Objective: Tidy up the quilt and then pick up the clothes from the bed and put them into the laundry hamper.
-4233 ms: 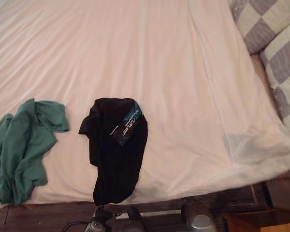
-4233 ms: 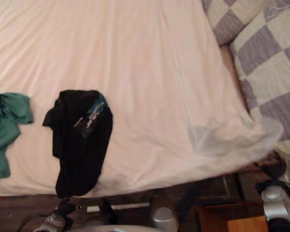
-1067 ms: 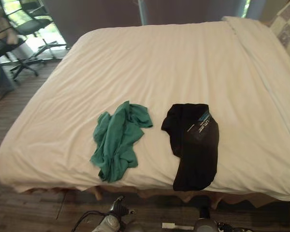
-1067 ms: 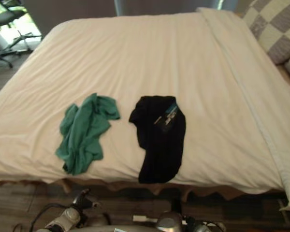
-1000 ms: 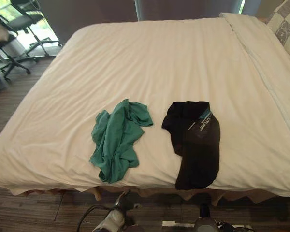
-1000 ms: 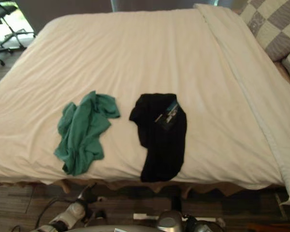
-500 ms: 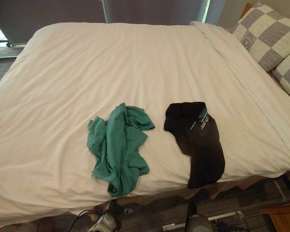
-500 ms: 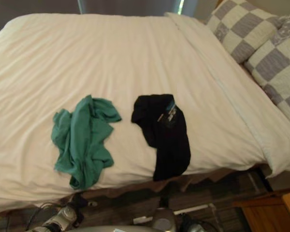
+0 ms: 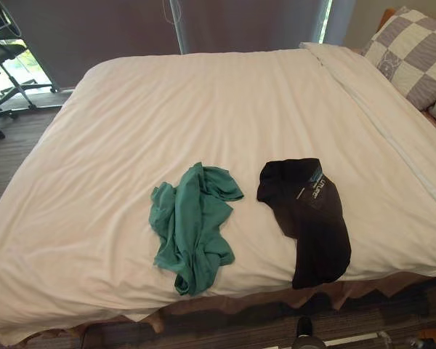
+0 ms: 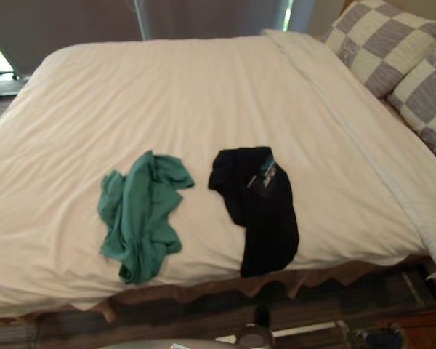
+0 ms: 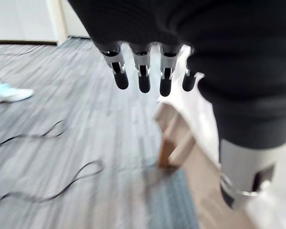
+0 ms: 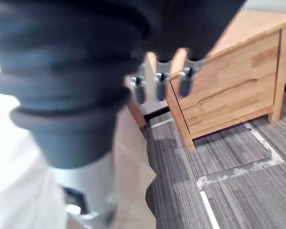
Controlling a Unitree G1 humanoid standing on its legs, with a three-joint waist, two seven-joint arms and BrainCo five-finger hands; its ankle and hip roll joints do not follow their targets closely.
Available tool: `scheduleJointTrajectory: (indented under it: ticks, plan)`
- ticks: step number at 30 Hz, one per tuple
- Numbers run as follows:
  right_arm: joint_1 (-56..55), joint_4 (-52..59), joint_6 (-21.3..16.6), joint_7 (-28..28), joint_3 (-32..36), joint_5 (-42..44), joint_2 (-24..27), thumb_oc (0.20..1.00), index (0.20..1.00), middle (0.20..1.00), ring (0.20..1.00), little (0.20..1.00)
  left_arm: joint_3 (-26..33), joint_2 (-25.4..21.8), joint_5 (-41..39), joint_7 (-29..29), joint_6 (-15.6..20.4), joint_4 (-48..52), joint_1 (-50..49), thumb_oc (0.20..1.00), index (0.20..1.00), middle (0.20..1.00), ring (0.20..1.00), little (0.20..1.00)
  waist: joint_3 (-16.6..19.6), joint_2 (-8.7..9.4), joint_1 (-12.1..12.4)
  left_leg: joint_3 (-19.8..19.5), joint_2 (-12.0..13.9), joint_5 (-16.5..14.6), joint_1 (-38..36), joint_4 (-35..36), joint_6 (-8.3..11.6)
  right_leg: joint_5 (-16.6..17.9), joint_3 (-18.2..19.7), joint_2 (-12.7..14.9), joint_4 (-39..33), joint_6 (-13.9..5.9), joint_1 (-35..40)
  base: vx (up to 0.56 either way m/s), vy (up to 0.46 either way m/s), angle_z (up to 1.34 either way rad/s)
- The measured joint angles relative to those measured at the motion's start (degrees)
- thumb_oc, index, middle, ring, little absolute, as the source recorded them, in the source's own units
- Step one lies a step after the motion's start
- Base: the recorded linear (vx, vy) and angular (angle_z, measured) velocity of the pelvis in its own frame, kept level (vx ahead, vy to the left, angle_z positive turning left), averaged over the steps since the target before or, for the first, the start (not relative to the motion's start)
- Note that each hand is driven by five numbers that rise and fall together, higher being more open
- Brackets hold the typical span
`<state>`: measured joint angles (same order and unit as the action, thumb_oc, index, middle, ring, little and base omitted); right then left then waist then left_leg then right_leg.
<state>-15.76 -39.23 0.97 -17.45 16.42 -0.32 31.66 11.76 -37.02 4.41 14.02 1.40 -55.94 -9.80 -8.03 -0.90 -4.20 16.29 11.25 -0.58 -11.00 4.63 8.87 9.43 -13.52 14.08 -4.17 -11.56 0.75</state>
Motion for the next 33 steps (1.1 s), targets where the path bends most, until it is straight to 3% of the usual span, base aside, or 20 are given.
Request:
scheduleJointTrajectory:
  ticks: [1,5,9,14,17,20,23,28,29,30,33]
  plan:
    - [-0.23,4.56,-1.16,-1.49,0.93,-3.50,2.06,1.000,1.000,1.000,1.000,1.000,0.24,-2.75,2.15,1.92,0.70,11.54,-2.27,1.000,1.000,1.000,1.000,1.000,-0.02,0.36,-0.22,-0.01,-0.22,-0.03,-0.27,0.25,0.02,0.32,0.48,0.10,-0.40,-0.18,0.49,0.00,0.000,0.00]
    - [0.39,13.82,-2.05,-3.61,1.71,-11.27,7.86,1.000,1.000,1.000,1.000,1.000,2.51,-8.80,6.14,4.74,4.92,34.79,-1.52,1.000,1.000,1.000,1.000,1.000,0.64,1.14,-0.18,-0.10,-0.24,-0.10,-0.09,0.34,-0.40,0.29,1.57,0.13,-0.42,-0.16,0.29,-0.01,-0.001,0.00]
    - [3.09,20.01,-3.47,-3.05,-0.86,-19.20,13.23,1.000,1.000,1.000,1.000,1.000,0.79,-9.14,7.88,3.86,9.12,42.97,4.87,1.000,1.000,1.000,1.000,1.000,1.22,1.17,-0.38,-0.06,-0.24,-0.05,0.00,0.33,-0.41,0.34,2.16,-0.10,-0.42,-0.08,-0.17,-0.01,-0.013,-0.06]
    - [10.61,25.10,-4.67,-0.86,-9.85,-24.04,14.68,1.000,1.000,1.000,1.000,1.000,-13.97,-10.00,12.03,-1.85,8.62,47.39,11.48,1.000,1.000,1.000,1.000,1.000,1.23,1.52,-0.33,0.11,-0.23,0.87,1.33,-0.04,0.27,1.36,2.66,-0.43,-0.41,0.78,-1.77,-0.02,-0.018,-0.02]
    - [13.19,27.55,-4.82,-0.38,-12.71,-24.70,14.73,1.000,1.000,1.000,1.000,1.000,-19.84,-9.03,14.55,-3.90,8.14,46.92,14.78,1.000,1.000,1.000,1.000,1.000,0.54,1.59,-0.33,0.34,-0.19,0.96,1.81,-0.05,0.25,1.77,2.97,-0.58,-0.41,0.89,-2.59,-0.12,-0.006,-0.07]
    - [17.68,28.11,-5.04,0.12,-15.96,-26.71,14.75,1.000,1.000,1.000,1.000,1.000,-24.76,-7.46,17.30,-4.83,7.35,43.58,20.45,1.000,1.000,1.000,1.000,1.000,-3.45,2.67,-0.53,0.63,-0.40,1.37,3.82,-0.60,0.36,2.67,3.50,-0.54,-0.31,0.95,-5.05,-0.25,-0.006,-0.10]
    - [22.90,28.63,-5.23,0.33,-18.31,-26.79,15.07,1.000,1.000,1.000,1.000,1.000,-27.79,-7.26,21.05,-4.45,4.87,34.31,28.83,1.000,1.000,1.000,1.000,1.000,-9.28,4.23,-0.69,1.29,-0.47,2.02,8.70,-2.43,0.37,4.60,4.78,-0.42,-0.21,1.89,-9.97,-0.13,-0.015,-0.13]
    - [24.00,28.83,-4.81,0.22,-21.08,-28.45,18.70,1.000,1.000,1.000,1.000,1.000,-30.48,-3.75,27.59,0.46,2.55,12.44,38.10,1.000,1.000,1.000,1.000,1.000,-14.85,3.44,-1.83,1.91,0.33,2.08,10.33,-3.35,0.54,4.81,4.94,-1.11,-0.17,2.13,-11.52,-0.12,-0.032,-0.08]
    - [25.32,28.45,-4.93,0.28,-23.32,-29.00,21.66,1.000,1.000,1.000,1.000,1.000,-31.28,-3.65,29.97,1.22,2.54,7.62,40.88,0.304,0.304,0.304,0.304,0.304,-15.34,2.94,-2.18,1.82,0.37,1.86,10.66,-3.86,0.59,4.78,4.91,-1.05,-0.18,2.11,-11.63,-0.07,-0.025,0.03]
    - [26.67,28.04,-5.03,0.23,-24.02,-29.03,22.66,1.000,1.000,1.000,1.000,1.000,-31.50,-3.71,30.73,1.44,2.53,6.93,41.39,0.200,0.200,0.200,0.200,0.200,-15.61,2.55,-2.13,1.75,0.41,1.84,11.23,-4.07,0.62,4.74,4.83,-1.02,-0.19,2.07,-11.65,-0.07,-0.034,0.02]
    - [33.37,26.21,-4.80,0.08,-27.79,-29.00,24.50,1.000,1.000,1.000,1.000,1.000,-30.98,-4.03,31.48,2.28,2.53,6.52,41.89,0.200,0.200,0.200,0.200,0.200,-16.11,2.00,-1.76,1.56,0.89,1.20,12.23,-5.76,0.80,4.46,4.74,-1.06,-0.22,1.86,-11.83,-0.07,-0.044,-0.01]
